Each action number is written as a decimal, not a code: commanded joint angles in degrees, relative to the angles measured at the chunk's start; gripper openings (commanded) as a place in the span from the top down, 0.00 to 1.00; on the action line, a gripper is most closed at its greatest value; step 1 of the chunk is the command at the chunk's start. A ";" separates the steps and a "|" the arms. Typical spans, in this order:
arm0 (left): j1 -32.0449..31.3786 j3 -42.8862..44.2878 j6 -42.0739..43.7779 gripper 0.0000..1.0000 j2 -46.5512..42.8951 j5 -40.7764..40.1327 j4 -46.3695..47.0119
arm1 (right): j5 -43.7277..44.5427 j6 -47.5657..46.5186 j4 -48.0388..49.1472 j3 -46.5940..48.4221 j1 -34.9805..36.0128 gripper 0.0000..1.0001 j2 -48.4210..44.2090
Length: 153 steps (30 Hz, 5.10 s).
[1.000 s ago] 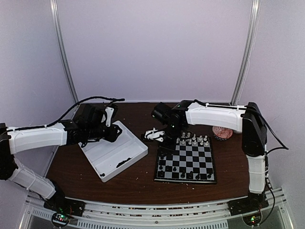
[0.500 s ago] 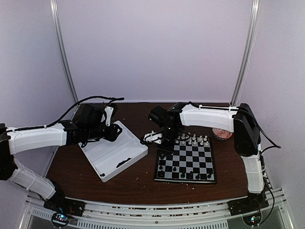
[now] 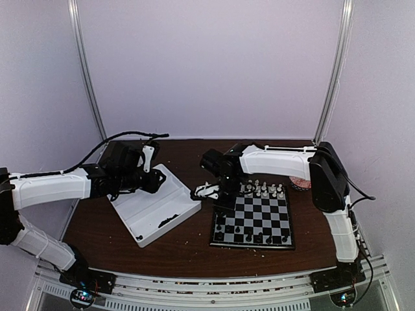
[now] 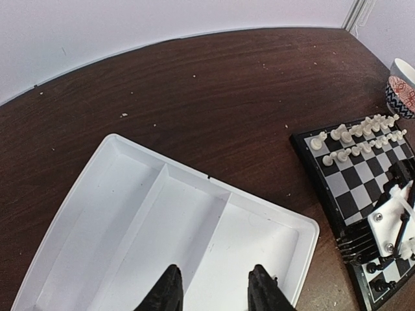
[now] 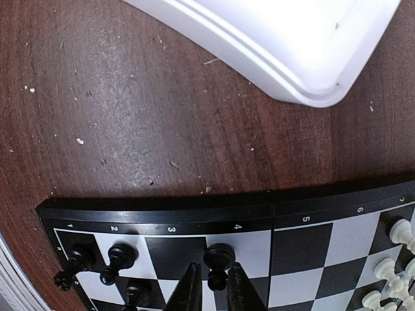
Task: Set up the chess pieces on the board
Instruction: Pick up the pawn from the chessboard, then place the pawn at b7, then adjust the storage box at the center of the board.
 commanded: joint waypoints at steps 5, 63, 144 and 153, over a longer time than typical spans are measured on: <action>0.22 -0.47 -0.45 0.65 0.47 0.48 3.04 | -0.24 1.21 -0.49 1.75 0.31 0.95 0.91; 0.18 4.54 2.36 0.65 4.84 2.37 -0.65 | 0.13 -2.14 11.26 -40.85 -8.95 0.93 -34.58; -9.27 -0.39 -3.54 0.67 8.32 16.43 -25.50 | -7.48 -4.36 5.93 -35.84 -16.51 0.62 -36.32; -10.65 4.67 -1.94 0.66 11.42 3.91 -23.39 | -8.09 -3.64 5.74 -35.70 -16.46 0.62 -35.20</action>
